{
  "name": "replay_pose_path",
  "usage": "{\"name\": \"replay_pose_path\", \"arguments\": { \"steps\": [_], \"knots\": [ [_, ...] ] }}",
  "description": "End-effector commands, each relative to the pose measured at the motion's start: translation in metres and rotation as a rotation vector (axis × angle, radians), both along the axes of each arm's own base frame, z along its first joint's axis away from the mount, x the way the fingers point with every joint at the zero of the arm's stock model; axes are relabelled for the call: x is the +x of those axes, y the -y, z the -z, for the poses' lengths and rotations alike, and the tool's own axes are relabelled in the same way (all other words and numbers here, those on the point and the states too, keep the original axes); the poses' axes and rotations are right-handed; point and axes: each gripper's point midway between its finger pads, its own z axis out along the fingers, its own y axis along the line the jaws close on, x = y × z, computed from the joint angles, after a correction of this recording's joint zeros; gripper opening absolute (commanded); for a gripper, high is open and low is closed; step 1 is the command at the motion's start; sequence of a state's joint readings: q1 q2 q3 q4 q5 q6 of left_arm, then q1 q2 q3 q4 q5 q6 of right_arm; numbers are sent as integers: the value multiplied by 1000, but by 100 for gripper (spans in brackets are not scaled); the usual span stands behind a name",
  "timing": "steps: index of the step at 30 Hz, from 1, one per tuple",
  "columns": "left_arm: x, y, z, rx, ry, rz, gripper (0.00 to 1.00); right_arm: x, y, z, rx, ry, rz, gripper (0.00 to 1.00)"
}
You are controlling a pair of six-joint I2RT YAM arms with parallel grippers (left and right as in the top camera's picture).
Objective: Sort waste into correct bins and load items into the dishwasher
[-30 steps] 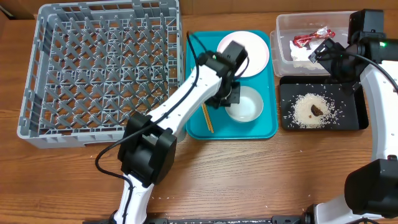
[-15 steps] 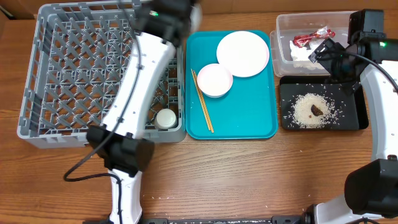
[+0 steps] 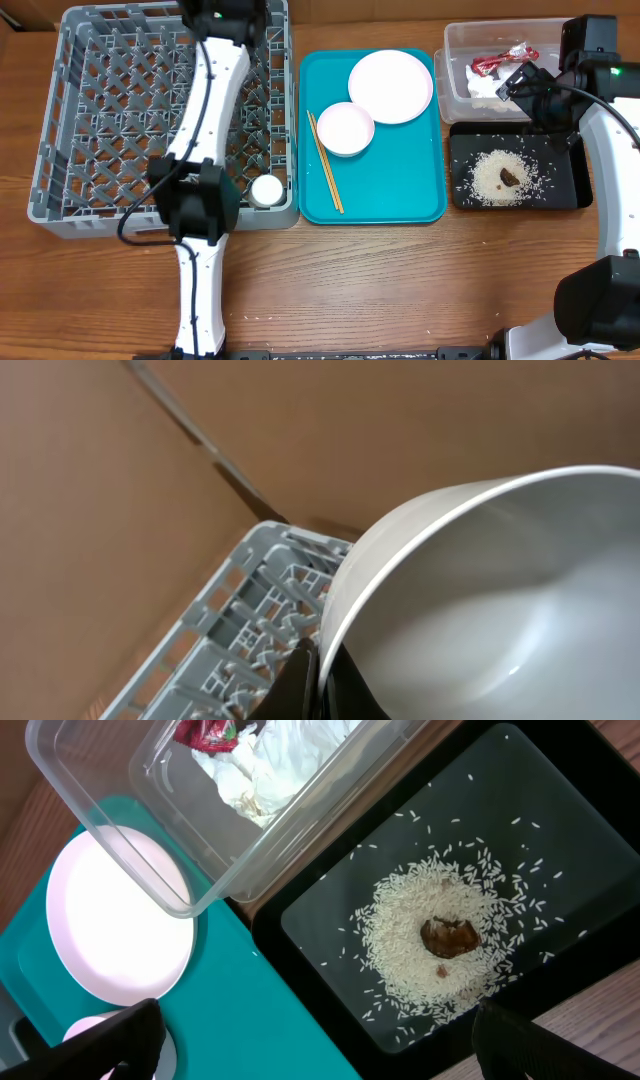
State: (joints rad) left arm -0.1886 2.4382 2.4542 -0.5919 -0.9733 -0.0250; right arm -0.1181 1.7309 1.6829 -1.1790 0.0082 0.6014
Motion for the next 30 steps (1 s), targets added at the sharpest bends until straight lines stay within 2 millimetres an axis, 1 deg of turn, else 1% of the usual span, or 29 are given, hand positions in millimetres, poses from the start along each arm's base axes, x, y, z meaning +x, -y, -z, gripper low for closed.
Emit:
{"name": "replay_pose_path", "arguments": {
  "steps": [1, 5, 8, 14, 18, 21, 23, 27, 30],
  "knots": [
    [7, 15, 18, 101, -69, 9, 4, 1, 4, -3, -18, 8, 6, 100],
    [9, 22, 43, 126, -107, 0, 4, 1, 4, -3, -18, 8, 6, 100],
    [10, 21, 59, 141, -128, -16, 4, 1, 4, -3, -18, 8, 6, 100],
    [8, 24, 76, 156, -186, -7, 4, 1, 4, -3, -18, 8, 6, 100],
    [8, 27, 79, 158, -194, -1, 4, 1, 4, -3, -18, 8, 6, 100],
    [8, 35, 79, 156, -195, 16, 4, 1, 4, -3, -18, 8, 6, 100],
    [8, 44, 82, 151, -207, 41, 4, 1, 4, -3, -18, 8, 6, 100],
    [3, 70, 98, 112, -260, 113, 4, 1, 4, -3, -18, 8, 6, 100],
    [-3, 80, 106, 83, -274, 124, 6, 1, 4, -3, -18, 8, 6, 100]
  ]
}}
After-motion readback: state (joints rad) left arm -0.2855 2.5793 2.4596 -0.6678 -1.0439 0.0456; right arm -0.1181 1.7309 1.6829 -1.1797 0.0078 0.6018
